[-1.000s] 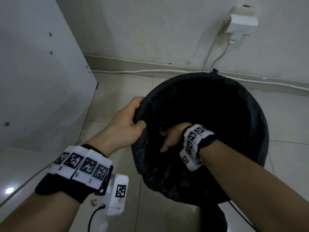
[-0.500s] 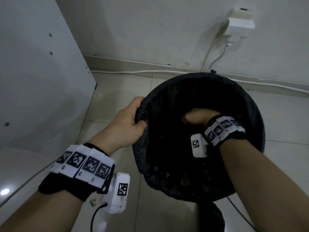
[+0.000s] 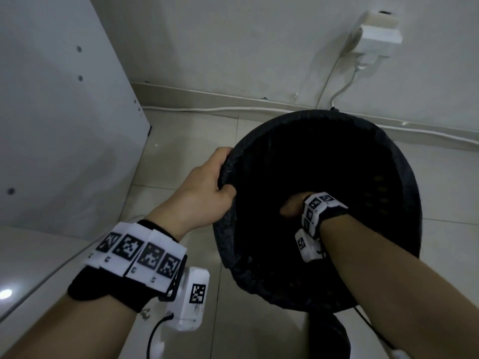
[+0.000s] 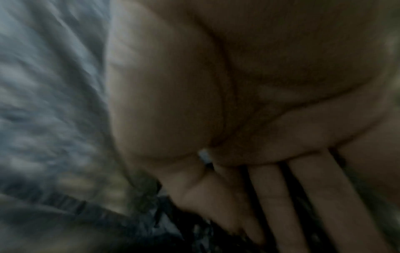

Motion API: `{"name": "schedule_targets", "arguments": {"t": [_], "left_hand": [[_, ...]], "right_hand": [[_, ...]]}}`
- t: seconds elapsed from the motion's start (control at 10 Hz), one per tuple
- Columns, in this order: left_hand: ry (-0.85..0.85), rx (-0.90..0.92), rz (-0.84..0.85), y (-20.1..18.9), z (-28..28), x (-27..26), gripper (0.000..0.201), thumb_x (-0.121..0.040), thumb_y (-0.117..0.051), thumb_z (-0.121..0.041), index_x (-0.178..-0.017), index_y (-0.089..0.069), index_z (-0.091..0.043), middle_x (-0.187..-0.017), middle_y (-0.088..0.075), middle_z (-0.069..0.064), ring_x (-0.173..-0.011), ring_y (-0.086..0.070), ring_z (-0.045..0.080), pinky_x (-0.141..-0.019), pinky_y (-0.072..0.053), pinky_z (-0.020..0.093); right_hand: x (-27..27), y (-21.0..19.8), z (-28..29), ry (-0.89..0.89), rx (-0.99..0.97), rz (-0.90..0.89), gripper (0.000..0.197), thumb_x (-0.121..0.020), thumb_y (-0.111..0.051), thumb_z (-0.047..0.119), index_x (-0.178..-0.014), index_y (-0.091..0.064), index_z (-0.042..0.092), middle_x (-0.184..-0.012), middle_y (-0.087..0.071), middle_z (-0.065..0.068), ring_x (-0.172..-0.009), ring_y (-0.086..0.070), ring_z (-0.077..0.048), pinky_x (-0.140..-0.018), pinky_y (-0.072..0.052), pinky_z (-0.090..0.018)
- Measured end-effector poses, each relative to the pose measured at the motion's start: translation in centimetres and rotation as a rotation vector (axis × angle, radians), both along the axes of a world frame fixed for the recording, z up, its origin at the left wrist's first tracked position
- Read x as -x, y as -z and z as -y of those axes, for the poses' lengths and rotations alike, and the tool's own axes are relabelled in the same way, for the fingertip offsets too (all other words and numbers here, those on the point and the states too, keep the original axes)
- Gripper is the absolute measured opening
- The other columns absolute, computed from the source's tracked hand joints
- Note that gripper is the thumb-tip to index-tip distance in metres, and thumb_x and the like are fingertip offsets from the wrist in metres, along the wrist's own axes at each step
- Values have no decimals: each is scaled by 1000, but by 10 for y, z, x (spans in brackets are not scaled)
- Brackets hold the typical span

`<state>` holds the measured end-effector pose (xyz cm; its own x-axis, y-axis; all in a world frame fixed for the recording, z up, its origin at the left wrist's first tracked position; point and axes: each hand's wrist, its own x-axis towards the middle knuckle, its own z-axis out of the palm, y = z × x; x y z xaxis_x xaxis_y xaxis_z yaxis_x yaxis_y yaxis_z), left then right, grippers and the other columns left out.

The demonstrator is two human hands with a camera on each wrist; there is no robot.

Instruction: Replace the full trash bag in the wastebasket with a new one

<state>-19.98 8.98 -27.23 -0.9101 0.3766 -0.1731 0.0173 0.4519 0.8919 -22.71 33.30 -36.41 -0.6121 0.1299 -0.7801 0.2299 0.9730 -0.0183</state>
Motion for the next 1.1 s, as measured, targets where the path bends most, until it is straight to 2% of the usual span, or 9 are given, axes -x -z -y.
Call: {"name": "schedule_targets", "arguments": {"t": [0.1, 0.3, 0.5, 0.6, 0.7, 0.8, 0.9, 1.0, 1.1], "left_hand": [[35, 7, -20, 0, -2, -1, 45, -87, -51, -17, -126, -45, -38, -99, -69, 3, -89, -68, 27, -78, -57, 51], [-108, -28, 67, 1, 2, 4, 45, -78, -52, -26, -121, -47, -39, -101, -66, -2, -93, -66, 24, -82, -57, 53], [-458, -148, 259, -3, 19, 24, 29, -92, -46, -1, -108, -55, -24, -94, -65, 3, -79, -65, 25, -49, -55, 32], [-573, -190, 302, -7, 32, 31, 25, -95, -48, 0, -102, -56, -23, -96, -65, 4, -78, -64, 24, -46, -58, 34], [-636, -187, 335, -4, 44, 35, 27, -94, -52, -4, -119, -54, -14, -110, -65, 10, -88, -66, 29, -50, -60, 36], [-668, -205, 354, -2, 54, 36, 27, -95, -56, -11, -122, -56, -17, -116, -64, 7, -98, -65, 29, -64, -62, 50], [-697, -210, 355, -3, 64, 38, 15, -101, -51, -21, -112, -59, -15, -104, -66, 10, -81, -64, 22, -64, -61, 46], [-729, -247, 343, -4, 78, 35, 8, -103, -47, -18, -105, -53, -14, -87, -62, 10, -65, -61, 23, -45, -56, 31], [-748, -283, 347, -6, 88, 31, 14, -104, -45, -16, -114, -52, -10, -89, -62, 14, -66, -61, 28, -43, -55, 29]], "right_hand": [[-2, 6, -5, -22, -20, 61, 45, -100, -50, 28, -139, -53, 6, -148, -49, -16, -139, -41, -35, -114, -31, -44], [27, -95, 28, 32, 191, -142, 36, -92, -57, 22, -122, -64, 4, -118, -66, -15, -117, -61, -34, -93, -52, -40], [7, -210, 22, 457, 593, -542, 17, -95, -55, 17, -94, -70, 10, -89, -74, -3, -72, -70, -24, -65, -63, -40], [-22, -217, 0, 682, 642, -757, 21, -92, -59, 20, -78, -68, 7, -74, -71, -12, -57, -60, -24, -53, -54, -31], [-49, -172, -11, 895, 569, -776, 39, -90, -65, 42, -84, -62, 4, -76, -68, -17, -54, -60, -26, -51, -57, -38], [-67, -123, 4, 1046, 698, -554, 50, -90, -64, 53, -104, -60, 4, -91, -70, -16, -65, -72, -32, -54, -60, -40], [-71, -102, 29, 1170, 1030, -482, 30, -99, -58, 32, -107, -61, 3, -96, -72, -18, -73, -74, -34, -64, -61, -41], [-62, -96, 43, 1221, 1197, -522, 19, -100, -57, 22, -98, -58, 3, -95, -72, -21, -75, -74, -34, -68, -60, -44], [-52, -99, 50, 1185, 1225, -492, 20, -100, -58, 22, -100, -59, 2, -89, -72, -19, -70, -73, -33, -69, -61, -45]]}}
